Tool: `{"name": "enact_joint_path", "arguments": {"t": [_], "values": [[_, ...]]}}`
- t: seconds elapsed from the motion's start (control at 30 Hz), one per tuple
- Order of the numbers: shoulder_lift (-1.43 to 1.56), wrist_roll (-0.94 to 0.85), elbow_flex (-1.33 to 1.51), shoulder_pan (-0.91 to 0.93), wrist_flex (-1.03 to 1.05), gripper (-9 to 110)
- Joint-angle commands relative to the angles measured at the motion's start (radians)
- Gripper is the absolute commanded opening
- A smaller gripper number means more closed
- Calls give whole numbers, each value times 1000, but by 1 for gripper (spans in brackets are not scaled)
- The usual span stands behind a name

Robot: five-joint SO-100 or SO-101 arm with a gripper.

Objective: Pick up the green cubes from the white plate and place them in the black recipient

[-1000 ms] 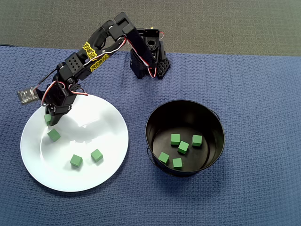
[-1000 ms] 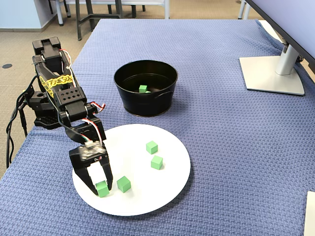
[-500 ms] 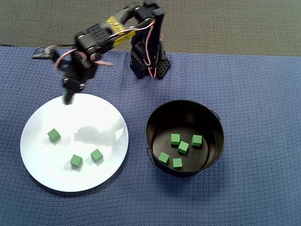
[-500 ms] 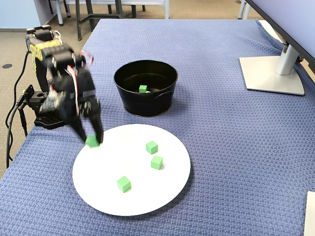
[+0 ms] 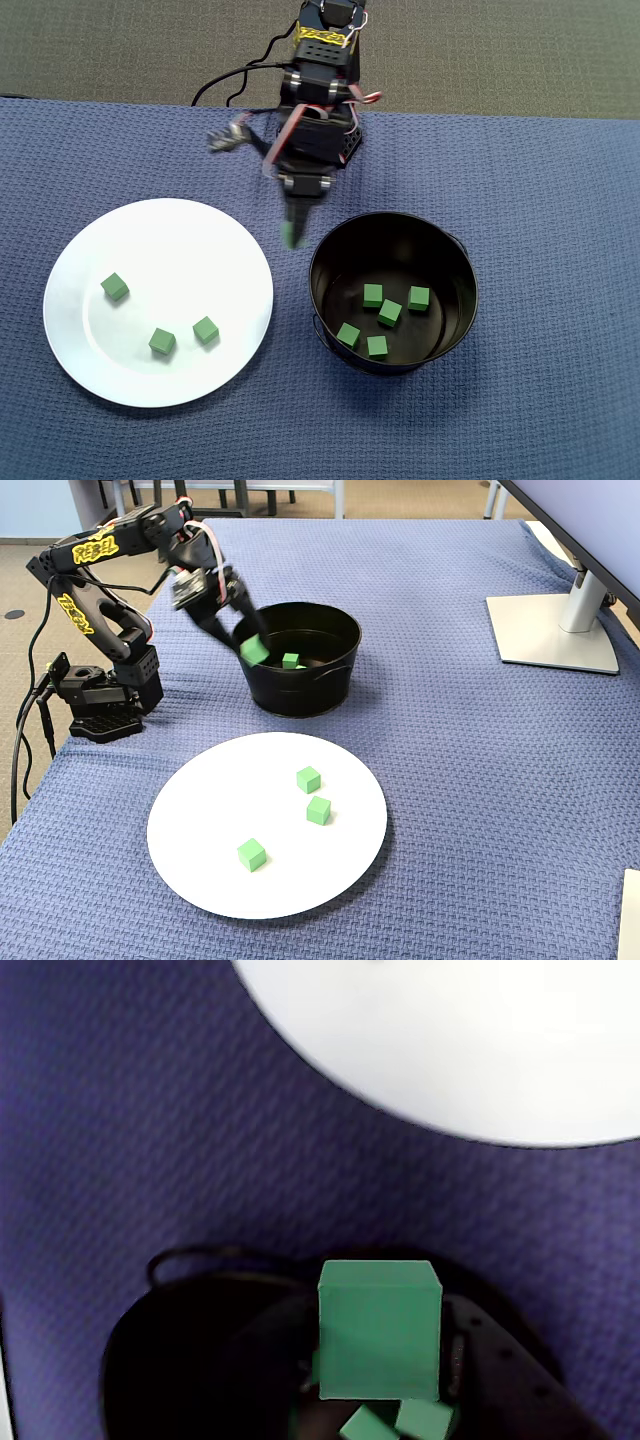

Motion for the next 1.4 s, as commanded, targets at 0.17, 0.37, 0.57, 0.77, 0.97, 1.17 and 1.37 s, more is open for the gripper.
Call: {"name": "enact_joint_path", "arguments": {"t": [0.17, 0.37, 0.57, 0.77, 0.97, 1.17, 1.37], "values": [[-48, 163, 69, -337, -215, 0], [-52, 219, 83, -373, -270, 39], [43, 66, 81, -331, -169, 47], [67, 78, 20, -64, -74, 35], [-123, -44, -29, 313, -133, 26], [-407, -261, -144, 515, -202, 26], [-560, -681, -121, 541, -399, 31]]}}
